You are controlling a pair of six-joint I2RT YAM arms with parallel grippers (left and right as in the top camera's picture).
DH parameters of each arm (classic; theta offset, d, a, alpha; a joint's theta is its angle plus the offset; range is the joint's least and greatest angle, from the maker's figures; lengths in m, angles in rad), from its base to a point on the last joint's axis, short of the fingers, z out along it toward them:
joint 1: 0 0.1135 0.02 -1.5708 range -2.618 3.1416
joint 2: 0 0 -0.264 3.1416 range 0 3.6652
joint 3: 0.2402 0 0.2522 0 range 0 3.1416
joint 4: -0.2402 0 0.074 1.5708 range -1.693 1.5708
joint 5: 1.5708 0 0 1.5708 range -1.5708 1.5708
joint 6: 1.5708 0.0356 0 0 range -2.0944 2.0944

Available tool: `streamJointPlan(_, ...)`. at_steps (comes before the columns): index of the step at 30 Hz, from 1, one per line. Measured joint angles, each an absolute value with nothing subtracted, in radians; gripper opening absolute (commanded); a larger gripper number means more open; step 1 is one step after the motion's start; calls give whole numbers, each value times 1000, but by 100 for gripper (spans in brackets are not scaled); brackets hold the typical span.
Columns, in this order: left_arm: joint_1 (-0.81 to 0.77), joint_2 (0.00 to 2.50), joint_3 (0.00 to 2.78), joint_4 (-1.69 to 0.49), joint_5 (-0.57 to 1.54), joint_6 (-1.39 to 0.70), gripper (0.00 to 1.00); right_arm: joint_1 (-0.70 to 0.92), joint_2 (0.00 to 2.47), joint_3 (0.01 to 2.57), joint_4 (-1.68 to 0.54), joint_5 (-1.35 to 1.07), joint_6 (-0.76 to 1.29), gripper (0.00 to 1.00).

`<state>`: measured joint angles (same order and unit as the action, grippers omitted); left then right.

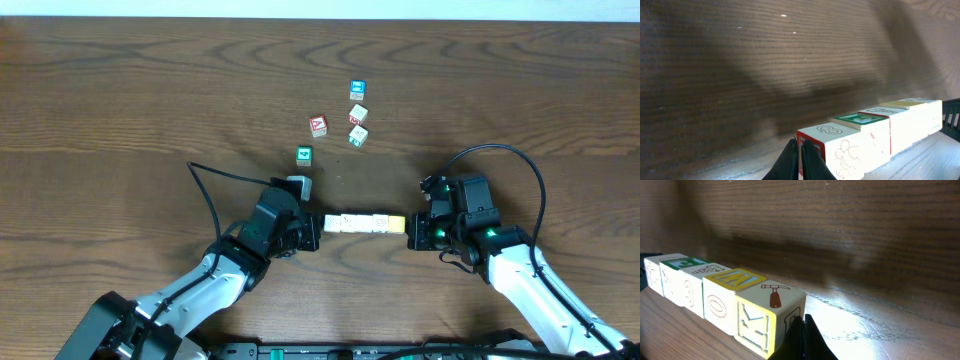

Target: Lift 5 blocks

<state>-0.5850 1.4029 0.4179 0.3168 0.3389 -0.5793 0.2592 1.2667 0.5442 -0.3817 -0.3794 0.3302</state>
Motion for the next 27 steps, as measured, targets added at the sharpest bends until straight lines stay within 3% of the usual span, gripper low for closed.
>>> streamJointPlan(27,-583,1402,423,317,333,-579,7,259,1267,555,-385,-378,330,1)
